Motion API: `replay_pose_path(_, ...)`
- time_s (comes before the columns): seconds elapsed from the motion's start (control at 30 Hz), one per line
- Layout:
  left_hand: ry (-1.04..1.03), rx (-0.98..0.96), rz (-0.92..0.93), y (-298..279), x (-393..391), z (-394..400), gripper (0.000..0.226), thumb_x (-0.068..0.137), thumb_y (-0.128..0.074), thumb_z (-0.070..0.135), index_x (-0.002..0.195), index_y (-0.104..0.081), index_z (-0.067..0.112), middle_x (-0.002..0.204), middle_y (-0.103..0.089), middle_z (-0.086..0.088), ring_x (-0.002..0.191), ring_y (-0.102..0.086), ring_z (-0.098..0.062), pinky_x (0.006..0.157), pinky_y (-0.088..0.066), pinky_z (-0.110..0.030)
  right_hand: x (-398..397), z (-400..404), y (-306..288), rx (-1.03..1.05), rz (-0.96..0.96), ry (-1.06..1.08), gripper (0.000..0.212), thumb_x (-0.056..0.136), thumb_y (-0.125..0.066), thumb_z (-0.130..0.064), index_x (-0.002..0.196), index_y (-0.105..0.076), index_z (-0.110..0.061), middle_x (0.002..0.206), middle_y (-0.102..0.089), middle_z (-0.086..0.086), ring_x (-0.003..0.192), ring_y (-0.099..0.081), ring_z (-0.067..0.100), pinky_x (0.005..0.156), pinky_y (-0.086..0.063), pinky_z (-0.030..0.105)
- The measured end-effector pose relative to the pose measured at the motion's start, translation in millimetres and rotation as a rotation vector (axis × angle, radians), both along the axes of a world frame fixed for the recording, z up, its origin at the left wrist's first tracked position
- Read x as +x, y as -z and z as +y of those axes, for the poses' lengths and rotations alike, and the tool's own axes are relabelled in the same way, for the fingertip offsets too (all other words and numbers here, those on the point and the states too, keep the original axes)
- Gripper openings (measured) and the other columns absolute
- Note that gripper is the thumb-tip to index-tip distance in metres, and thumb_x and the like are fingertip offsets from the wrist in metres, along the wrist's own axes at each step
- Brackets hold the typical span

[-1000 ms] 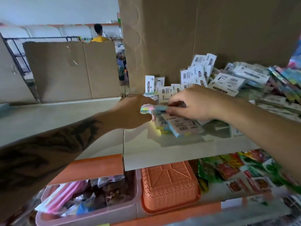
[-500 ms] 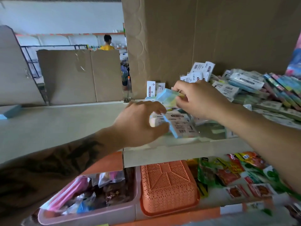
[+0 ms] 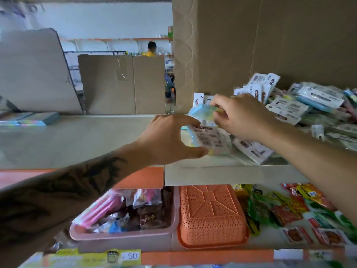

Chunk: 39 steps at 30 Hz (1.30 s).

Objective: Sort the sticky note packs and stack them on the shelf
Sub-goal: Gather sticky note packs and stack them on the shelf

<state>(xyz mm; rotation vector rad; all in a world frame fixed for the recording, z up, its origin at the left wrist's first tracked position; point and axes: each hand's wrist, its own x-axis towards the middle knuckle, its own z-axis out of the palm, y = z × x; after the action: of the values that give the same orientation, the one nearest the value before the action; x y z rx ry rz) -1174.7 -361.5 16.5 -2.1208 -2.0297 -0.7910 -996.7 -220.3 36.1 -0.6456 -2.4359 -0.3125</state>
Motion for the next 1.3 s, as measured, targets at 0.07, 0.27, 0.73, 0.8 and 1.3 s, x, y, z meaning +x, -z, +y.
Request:
replay_pose_path(0.07, -0.024, 0.009, -0.049, -1, -19, -12, 0.072, 0.071, -0.081, 0.065, 0.133, -0.064, 0.033, 0.136, -0.063, 0.016, 0.124, -0.057, -0.009, 0.112, -0.041, -0.037, -11, -5, 2, 0.022, 0.017, -0.019, 0.021, 0.099, -0.053, -0.023, 0.117, -0.063, -0.016, 0.069, -0.059, 0.000, 0.068, -0.055, 0.030, 0.071, -0.023, 0.031)
replay_pose_path(0.27, -0.085, -0.051, -0.067, 7, -98, -52, 0.080, 0.059, -0.072, 0.077, 0.129, -0.064, 0.039, 0.127, -0.064, 0.022, 0.117, -0.056, -0.004, 0.104, -0.046, -0.034, -61, -19, 7, 0.009, 0.000, -0.038, 0.020, 0.098, -0.048, -0.025, 0.113, -0.060, -0.021, 0.070, -0.063, 0.003, 0.073, -0.056, 0.034, 0.083, -0.041, 0.036)
replay_pose_path(0.73, -0.146, -0.100, -0.158, 16, -361, -167, 0.070, 0.059, -0.081, 0.065, 0.123, -0.069, 0.039, 0.114, -0.066, 0.023, 0.105, -0.060, 0.001, 0.085, -0.043, -0.016, -303, -123, 19, 0.063, -0.108, -0.065, 0.022, 0.096, -0.049, -0.029, 0.112, -0.061, -0.020, 0.071, -0.066, 0.006, 0.072, -0.064, 0.035, 0.091, -0.048, 0.046)
replay_pose_path(0.8, -0.138, -0.125, -0.152, 18, -399, -179, 0.067, 0.061, -0.081, 0.067, 0.123, -0.068, 0.042, 0.115, -0.067, 0.025, 0.105, -0.060, 0.003, 0.086, -0.044, -0.017, -335, -142, 21, 0.042, -0.133, -0.062, 0.030, 0.093, -0.045, -0.030, 0.114, -0.063, -0.018, 0.070, -0.067, 0.007, 0.071, -0.065, 0.035, 0.093, -0.049, 0.049)
replay_pose_path(1.3, -0.095, -0.299, -0.124, 30, -497, -211, 0.065, 0.072, -0.084, 0.057, 0.131, -0.059, 0.048, 0.126, -0.058, 0.028, 0.112, -0.054, 0.002, 0.088, -0.040, -0.021, -420, -195, 21, -0.337, -0.287, -0.260, 0.034, 0.071, -0.057, -0.055, 0.093, -0.068, -0.031, 0.098, -0.067, -0.013, 0.093, -0.065, 0.014, 0.086, -0.051, 0.038)
